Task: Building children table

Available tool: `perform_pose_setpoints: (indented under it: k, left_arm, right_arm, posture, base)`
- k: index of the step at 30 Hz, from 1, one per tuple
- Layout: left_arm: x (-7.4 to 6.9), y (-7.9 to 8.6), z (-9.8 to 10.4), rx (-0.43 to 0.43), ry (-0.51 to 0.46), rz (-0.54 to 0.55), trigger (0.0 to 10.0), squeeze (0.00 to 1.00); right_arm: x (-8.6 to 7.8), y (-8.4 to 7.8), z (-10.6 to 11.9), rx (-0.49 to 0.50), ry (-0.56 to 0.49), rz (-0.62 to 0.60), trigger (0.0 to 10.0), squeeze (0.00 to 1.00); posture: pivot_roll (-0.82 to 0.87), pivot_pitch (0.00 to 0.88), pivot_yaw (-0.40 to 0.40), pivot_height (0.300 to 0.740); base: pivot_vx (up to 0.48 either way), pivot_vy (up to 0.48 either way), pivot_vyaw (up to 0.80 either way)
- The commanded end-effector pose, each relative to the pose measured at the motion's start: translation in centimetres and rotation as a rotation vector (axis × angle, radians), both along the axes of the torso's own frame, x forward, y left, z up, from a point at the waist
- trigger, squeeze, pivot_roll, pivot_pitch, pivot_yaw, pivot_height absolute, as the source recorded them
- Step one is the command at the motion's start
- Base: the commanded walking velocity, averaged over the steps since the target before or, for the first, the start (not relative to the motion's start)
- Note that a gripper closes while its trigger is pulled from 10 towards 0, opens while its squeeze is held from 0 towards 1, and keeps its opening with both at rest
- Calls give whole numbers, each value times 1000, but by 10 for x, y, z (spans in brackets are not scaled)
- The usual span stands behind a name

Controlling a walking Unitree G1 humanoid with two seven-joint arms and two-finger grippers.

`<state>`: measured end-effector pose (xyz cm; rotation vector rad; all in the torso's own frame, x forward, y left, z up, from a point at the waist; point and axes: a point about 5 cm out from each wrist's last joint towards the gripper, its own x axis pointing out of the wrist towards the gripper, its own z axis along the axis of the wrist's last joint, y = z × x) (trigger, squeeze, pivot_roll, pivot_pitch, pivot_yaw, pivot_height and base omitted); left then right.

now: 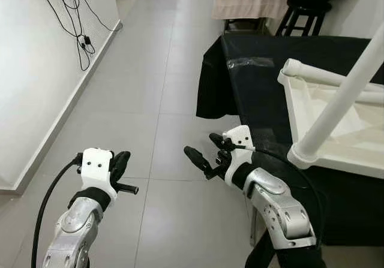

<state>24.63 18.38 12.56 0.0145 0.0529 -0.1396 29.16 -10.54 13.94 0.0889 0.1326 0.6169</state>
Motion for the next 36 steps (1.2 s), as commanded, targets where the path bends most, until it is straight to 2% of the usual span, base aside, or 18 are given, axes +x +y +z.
perform_pose_setpoints:
  k: [1,36]
  left_arm:
    - [2,2,-2,-4,4,-6,10000,0]
    - [4,2,-4,0,5,-20,10000,0]
  right_arm:
    - [3,-2,-1,28,2,-19,10000,0]
    - [7,-1,-6,73,32,3,10000,0]
  posture:
    - [3,66,-28,740]
    - [1,68,-28,740]
  base:
    - [375,0,0]
    - [371,0,0]
